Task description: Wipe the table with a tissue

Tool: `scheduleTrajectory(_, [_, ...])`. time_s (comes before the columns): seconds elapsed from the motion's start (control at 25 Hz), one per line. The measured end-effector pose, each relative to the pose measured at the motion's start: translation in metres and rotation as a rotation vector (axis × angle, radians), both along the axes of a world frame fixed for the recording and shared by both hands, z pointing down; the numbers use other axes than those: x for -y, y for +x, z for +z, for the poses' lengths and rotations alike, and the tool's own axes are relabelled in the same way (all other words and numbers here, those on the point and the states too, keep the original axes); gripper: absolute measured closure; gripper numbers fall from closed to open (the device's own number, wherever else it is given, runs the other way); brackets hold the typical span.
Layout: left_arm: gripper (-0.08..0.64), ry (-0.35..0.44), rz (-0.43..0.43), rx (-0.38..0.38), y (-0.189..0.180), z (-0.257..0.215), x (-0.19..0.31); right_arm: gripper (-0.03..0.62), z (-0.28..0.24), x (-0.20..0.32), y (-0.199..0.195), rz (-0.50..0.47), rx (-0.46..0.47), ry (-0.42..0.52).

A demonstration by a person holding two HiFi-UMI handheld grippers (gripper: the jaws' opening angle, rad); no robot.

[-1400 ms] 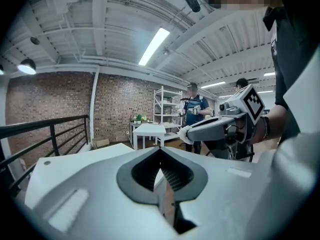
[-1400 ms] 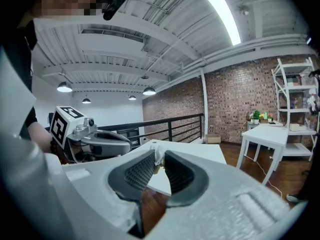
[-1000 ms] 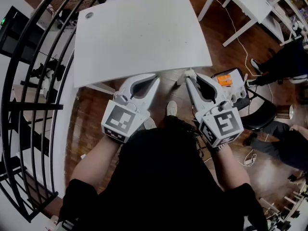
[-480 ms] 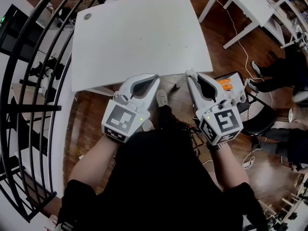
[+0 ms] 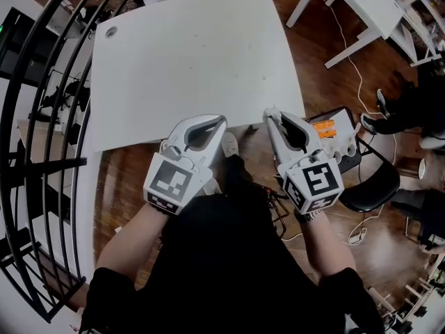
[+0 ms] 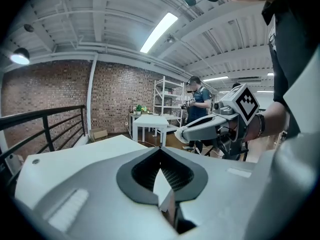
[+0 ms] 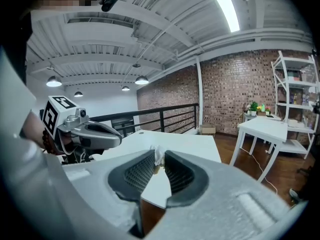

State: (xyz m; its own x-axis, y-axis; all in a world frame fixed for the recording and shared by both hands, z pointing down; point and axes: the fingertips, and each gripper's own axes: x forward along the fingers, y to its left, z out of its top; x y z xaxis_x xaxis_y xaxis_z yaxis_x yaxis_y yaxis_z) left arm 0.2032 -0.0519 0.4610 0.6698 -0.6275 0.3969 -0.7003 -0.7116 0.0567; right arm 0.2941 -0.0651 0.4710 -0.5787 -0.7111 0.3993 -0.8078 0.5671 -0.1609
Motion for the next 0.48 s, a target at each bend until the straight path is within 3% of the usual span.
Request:
scheduleTrajectory(0.32, [0.545, -0.086, -0.016, 0.017, 0.003, 0.039, 0.051, 0.54, 0.052, 0.055, 0.001, -0.028, -0.033, -0.09])
scheduleTrajectory(0.4, [0.545, -0.094, -0.018, 0.021, -0.022, 0.01, 0.023, 0.54, 0.025, 0.028, -0.024, -0.035, -0.043, -0.099])
scheduleTrajectory(0.48, [0.545, -0.091, -0.01, 0.004, -0.083, -0.07, -0.053, 0.54, -0.056, -0.048, -0.085, -0.027, -0.071, -0.096])
